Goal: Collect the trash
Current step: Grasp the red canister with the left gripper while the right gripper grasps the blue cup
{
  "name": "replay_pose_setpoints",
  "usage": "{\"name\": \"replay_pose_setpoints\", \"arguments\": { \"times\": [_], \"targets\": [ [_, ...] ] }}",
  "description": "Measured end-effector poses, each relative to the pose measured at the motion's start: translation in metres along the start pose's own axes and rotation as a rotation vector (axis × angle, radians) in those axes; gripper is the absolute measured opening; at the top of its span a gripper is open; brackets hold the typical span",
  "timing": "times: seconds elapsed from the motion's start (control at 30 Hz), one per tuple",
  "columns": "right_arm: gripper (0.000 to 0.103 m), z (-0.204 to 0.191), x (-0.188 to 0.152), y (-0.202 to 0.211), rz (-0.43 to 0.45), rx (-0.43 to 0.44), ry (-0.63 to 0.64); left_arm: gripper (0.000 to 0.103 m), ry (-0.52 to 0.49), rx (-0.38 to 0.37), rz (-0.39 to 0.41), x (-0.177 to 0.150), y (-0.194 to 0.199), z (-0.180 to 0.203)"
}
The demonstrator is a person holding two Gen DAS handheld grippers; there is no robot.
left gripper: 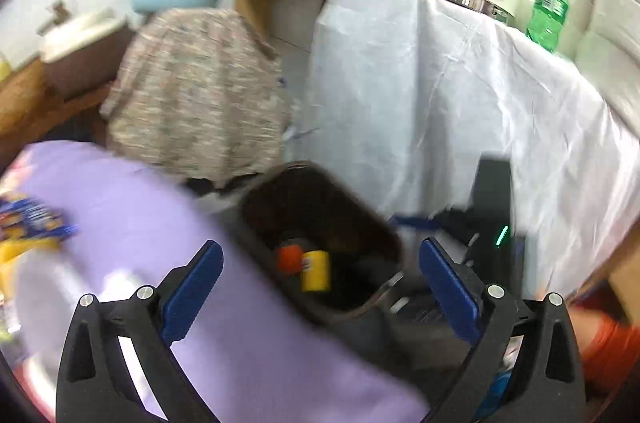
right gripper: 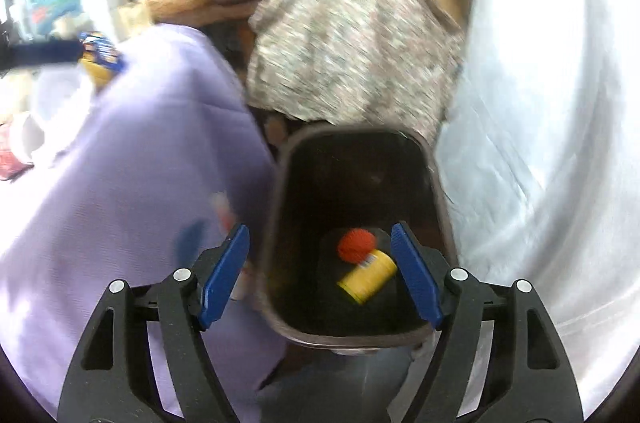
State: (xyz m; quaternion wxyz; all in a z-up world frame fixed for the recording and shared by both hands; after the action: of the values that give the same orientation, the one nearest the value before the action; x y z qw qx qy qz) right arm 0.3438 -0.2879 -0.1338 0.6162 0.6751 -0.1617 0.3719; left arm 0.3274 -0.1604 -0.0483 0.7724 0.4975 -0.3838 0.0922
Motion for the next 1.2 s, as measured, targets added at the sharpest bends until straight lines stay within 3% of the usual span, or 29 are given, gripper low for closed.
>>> {"name": "replay_pose_setpoints", "arguments": {
  "times": [0.13,0.27,0.4,0.5,0.63,0.87,0.93,1.07,1.2],
  "targets": [
    [0.083,-0.041,0.017,0.014,0.026,0.09,0.037,0.097,-0.044,0.083,-0.012,-0.026,0.05,-0.047],
    [0.083,-0.078,0.029,0.022,0.04,0.128,0.1,0.097,-0.158,0.24,-0.051,-0.047,0.098,-0.096],
    [0.083,-0.108,0.034,0.023,0.038,0.186,0.114,0.097,-0.29,0.395,-0.144,-0.072,0.127,-0.144],
    [0.083,-0.123,0.035,0.023,0.034,0.21,0.116,0.097,-0.361,0.459,-0.238,-0.085,0.128,-0.172],
    [0.083,-0.14,0.037,0.029,0.032,0.22,0.129,0.097,-0.388,0.46,-0.367,-0.097,0.114,-0.198],
    [0.083,-0.151,0.044,0.041,0.04,0.238,0.12,0.097,-0.456,0.493,-0.495,-0.107,0.089,-0.223],
    [0.083,-0.153,0.047,0.043,0.041,0.242,0.114,0.092,-0.467,0.496,-0.534,-0.115,0.085,-0.224],
    [0.083,-0.162,0.055,0.044,0.046,0.272,0.114,0.085,-0.513,0.529,-0.512,-0.119,0.085,-0.226],
    [0.083,-0.183,0.068,0.044,0.063,0.313,0.137,0.08,-0.454,0.494,-0.474,-0.123,0.094,-0.224]
  ]
}}
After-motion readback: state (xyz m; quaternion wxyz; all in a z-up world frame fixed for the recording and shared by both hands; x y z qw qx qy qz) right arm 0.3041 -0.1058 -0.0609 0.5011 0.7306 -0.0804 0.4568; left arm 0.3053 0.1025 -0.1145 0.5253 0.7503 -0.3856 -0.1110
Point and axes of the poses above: each gripper's, at about its wrist camera, not at the fingertips, and y roughly against the way its jaws point, z to its right, x to its top, the point moved 10 cm from there along -y, roughly the way its jaws point, and after that the axes turned 10 degrees about y, right-handed, at the moved point
